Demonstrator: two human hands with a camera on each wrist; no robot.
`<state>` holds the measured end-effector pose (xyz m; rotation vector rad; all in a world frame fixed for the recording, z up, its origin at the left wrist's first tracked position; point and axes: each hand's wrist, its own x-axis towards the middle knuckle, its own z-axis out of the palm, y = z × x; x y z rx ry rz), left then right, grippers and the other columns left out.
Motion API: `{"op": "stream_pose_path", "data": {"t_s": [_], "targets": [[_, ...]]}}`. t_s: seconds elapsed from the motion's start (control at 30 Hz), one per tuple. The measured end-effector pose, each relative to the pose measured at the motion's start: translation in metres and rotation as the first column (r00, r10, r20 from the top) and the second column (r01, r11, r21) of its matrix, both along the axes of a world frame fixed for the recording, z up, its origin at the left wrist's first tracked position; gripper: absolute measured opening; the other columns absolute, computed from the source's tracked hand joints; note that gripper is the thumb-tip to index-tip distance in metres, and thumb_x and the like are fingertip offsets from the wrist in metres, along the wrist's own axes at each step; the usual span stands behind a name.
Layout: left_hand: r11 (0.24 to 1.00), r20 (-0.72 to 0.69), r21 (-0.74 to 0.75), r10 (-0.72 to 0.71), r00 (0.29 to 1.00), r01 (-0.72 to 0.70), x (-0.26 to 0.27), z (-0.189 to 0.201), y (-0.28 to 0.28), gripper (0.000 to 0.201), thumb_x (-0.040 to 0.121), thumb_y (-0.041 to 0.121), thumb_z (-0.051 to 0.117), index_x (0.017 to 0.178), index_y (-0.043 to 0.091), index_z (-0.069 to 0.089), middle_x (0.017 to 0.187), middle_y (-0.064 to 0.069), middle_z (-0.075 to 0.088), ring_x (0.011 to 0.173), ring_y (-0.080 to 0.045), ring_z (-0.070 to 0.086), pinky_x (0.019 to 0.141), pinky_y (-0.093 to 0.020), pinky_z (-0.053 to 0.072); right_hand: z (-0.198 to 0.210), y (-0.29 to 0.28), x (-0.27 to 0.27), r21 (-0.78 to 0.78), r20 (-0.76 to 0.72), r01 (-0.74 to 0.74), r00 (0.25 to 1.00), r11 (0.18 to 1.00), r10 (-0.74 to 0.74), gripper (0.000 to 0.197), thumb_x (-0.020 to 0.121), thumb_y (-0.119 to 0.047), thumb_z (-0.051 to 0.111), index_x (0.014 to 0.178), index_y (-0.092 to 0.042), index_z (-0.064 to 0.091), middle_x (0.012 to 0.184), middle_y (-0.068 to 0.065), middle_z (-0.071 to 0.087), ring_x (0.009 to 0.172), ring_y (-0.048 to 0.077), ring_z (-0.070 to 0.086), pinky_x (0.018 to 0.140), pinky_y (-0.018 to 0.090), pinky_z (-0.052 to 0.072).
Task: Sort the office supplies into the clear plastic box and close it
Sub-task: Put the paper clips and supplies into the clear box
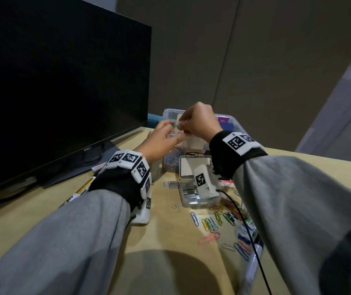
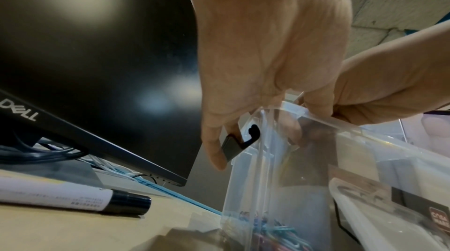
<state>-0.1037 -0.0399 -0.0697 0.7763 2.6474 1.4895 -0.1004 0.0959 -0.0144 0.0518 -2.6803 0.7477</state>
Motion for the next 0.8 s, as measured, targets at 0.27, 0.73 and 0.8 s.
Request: {"op": "stream_pose_path", "data": {"t_s": [0.27,0.73,0.8], "targets": [[1.000,-0.005,-0.008,-0.001,1.000,0.001,-0.002,-0.002,-0.001,0.031,0.098,0.041,0.052,0.107,0.011,0.058,0.156,0.008,0.024,0.136,-0.013,0.034,0.098,-0.030,0.036,0.010,0.019,0.019,-0.031,-0.060,-0.044,0.997,0.999,0.042,0.011,0.088,-0.014,0.069,0.097,-0.008,0.071,0.091,0.006,0.069,0.075,0.015,0.068,0.069,0.028,0.060],[0.998,-0.041,-0.055,0.030,0.999,-0.032,-0.001,-0.001,0.004,0.039,0.099,0.042,0.049,0.122,0.012,0.055,0.154,0.007,0.026,0.126,-0.005,0.035,0.090,-0.027,0.033,-0.021,0.092,0.103,0.438,0.699,-0.282,0.703,0.854,-0.126,0.016,0.088,-0.025,0.069,0.091,-0.010,0.072,0.080,0.004,0.070,0.061,0.013,0.063,0.058,0.022,0.051],[0.998,-0.039,-0.055,0.040,0.998,-0.043,0.000,0.000,0.004,0.033,0.099,0.042,0.049,0.116,0.015,0.055,0.153,0.007,0.027,0.127,-0.007,0.036,0.090,-0.026,0.033,-0.037,0.090,0.102,0.483,0.686,-0.267,0.707,0.834,-0.172,0.031,0.085,-0.039,0.071,0.090,-0.009,0.070,0.080,0.004,0.069,0.061,0.015,0.062,0.057,0.024,0.050]]}}
